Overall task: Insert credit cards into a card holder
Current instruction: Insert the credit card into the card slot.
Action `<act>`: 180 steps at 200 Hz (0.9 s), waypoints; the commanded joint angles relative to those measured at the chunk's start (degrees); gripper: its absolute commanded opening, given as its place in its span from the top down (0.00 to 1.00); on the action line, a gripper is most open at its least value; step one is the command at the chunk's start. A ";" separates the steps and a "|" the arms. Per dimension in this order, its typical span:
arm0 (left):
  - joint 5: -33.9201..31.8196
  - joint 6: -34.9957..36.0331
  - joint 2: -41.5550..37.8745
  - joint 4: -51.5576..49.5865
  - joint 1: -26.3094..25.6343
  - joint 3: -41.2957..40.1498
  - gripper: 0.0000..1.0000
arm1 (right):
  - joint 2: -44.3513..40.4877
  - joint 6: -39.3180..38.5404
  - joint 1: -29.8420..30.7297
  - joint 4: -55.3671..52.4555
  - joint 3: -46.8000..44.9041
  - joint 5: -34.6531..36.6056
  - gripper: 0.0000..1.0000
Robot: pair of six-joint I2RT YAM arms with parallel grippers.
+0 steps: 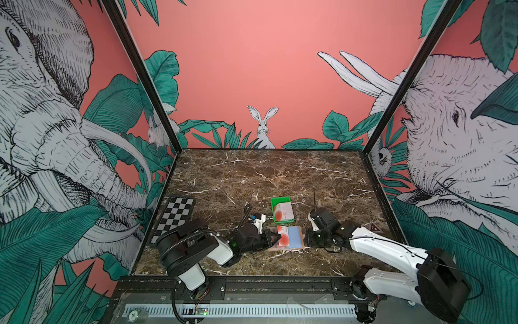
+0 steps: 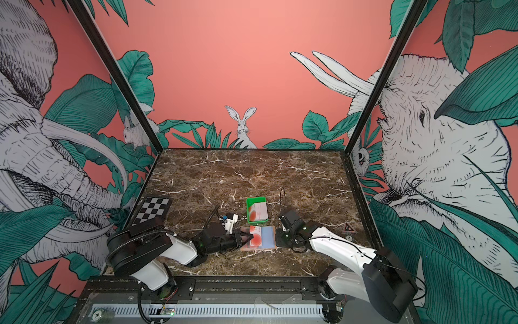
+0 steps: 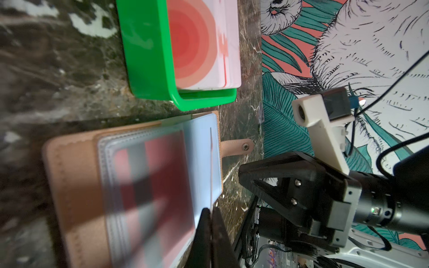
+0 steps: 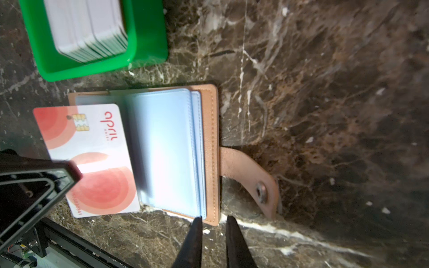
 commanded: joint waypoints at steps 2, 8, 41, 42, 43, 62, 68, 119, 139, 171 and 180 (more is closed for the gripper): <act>-1.50 -0.76 0.96 0.99 -0.52 -0.02 1.00 | 1.46 -0.58 -0.11 2.73 -0.70 0.03 0.84; -1.66 -0.90 1.13 1.13 -0.53 -0.04 1.00 | 1.86 -0.60 -0.12 3.10 -0.81 0.00 0.85; -2.46 -0.97 0.83 0.68 -0.79 -0.48 1.00 | 3.90 -0.66 -0.05 4.42 -1.02 -0.28 0.87; -2.51 -1.00 0.83 0.67 -0.79 -0.48 1.00 | 3.96 -0.69 -0.03 4.44 -1.02 -0.31 0.88; -2.53 -1.02 0.79 0.66 -0.79 -0.48 1.00 | 3.99 -0.66 -0.02 4.49 -1.07 -0.32 0.88; -2.80 -0.95 0.33 -0.29 -0.79 -0.48 1.00 | 4.87 -0.55 -0.02 5.46 -1.29 -0.66 0.89; -2.88 -0.95 0.22 -0.68 -0.79 -0.42 1.00 | 5.11 -0.53 0.02 5.66 -1.40 -0.65 0.89; -3.69 -2.61 0.68 -0.23 -0.79 -0.91 1.00 | 6.59 -0.25 0.47 6.67 -2.35 -0.35 0.92; -3.70 -3.09 0.75 -1.12 -0.79 -0.74 1.00 | 7.04 -0.07 0.72 7.30 -2.74 -0.34 0.93; -3.71 -4.15 0.92 -0.94 -0.79 -1.01 1.00 | 7.18 0.21 1.14 7.33 -3.05 0.04 0.93; -3.83 -4.26 0.68 -1.83 -0.79 -0.93 1.00 | 7.18 0.20 1.20 7.34 -3.11 0.12 0.94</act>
